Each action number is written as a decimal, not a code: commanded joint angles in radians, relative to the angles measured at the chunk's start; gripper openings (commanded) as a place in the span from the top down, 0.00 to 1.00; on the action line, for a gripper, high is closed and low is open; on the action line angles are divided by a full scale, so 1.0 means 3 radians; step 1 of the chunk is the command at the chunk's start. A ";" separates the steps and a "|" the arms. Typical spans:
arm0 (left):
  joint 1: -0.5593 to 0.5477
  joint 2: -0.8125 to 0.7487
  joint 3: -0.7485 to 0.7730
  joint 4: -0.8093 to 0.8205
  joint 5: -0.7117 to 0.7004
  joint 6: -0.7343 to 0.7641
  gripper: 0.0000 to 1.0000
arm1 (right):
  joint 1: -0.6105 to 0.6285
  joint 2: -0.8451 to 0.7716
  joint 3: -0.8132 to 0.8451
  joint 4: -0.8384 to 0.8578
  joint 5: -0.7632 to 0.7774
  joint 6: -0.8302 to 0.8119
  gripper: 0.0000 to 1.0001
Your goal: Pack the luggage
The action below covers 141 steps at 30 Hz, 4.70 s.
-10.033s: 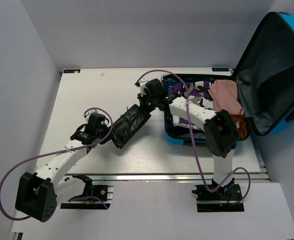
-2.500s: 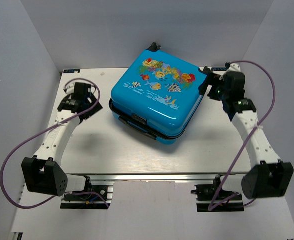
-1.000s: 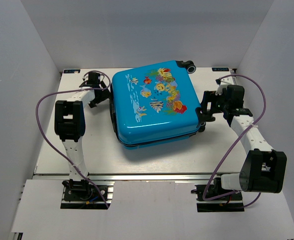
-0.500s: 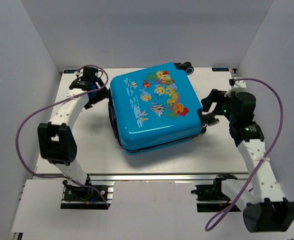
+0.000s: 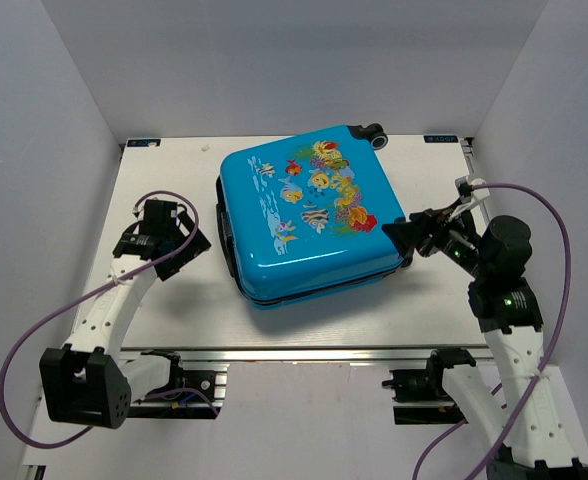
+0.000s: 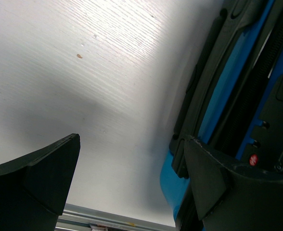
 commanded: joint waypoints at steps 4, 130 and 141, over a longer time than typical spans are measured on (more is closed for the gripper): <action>-0.0075 -0.0219 -0.0161 0.0296 0.0270 -0.0057 0.02 | 0.0157 -0.0138 0.0127 -0.0837 0.0363 -0.0108 0.11; 0.0221 0.3314 0.2228 0.1528 0.1477 0.0976 0.02 | 0.1594 0.0665 0.0066 -0.0318 0.2119 -0.0487 0.11; 0.0093 0.3033 0.1256 0.1682 0.1371 0.1073 0.30 | 0.1594 0.0680 0.0117 -0.0476 0.2099 -0.0318 0.11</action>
